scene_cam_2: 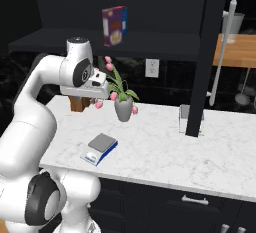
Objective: Pick the cereal and place it on the digital scale for weighing, and close the cabinet.
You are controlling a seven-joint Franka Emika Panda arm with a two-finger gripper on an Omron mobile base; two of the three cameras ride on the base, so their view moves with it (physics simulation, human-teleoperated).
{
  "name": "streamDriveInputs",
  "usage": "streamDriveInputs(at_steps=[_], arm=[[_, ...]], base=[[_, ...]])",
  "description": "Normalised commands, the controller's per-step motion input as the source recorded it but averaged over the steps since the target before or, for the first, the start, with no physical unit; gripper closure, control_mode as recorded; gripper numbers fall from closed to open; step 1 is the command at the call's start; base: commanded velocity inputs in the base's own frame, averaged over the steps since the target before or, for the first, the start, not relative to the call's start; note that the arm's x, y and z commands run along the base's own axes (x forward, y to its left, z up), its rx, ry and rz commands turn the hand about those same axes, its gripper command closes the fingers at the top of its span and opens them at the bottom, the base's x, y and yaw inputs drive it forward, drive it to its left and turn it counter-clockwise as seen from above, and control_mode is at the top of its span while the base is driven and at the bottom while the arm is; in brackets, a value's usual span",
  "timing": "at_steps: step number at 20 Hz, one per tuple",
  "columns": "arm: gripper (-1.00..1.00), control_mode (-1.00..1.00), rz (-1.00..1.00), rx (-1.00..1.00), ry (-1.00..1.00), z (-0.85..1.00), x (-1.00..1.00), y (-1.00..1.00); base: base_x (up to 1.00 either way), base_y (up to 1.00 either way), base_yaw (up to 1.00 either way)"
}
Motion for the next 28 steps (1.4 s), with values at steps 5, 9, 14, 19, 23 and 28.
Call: streamDriveInputs(at_steps=[5, 9, 14, 19, 23, 28], arm=[[-1.00, -1.00, 0.00, -0.01, -0.10, 0.01, -0.39, 0.08], [-1.00, -1.00, 0.00, -0.06, -0.23, 0.10, -0.56, 0.06], [-1.00, -1.00, -0.02, -0.04, -0.35, 0.44, -0.41, 0.03], [-1.00, -1.00, -0.02, 0.00, -0.28, 0.58, -0.29, 0.00], [-1.00, -1.00, 0.00, 0.00, -0.19, 0.59, -0.13, 0.00], [-1.00, -1.00, 0.00, 0.00, -0.10, 0.61, 0.00, 0.00]], base=[[0.00, 0.00, 0.00], [0.00, 0.00, 0.00], [0.00, 0.00, 0.00], [0.00, 0.00, 0.00], [0.00, 0.00, 0.00], [0.00, 0.00, 0.00]])
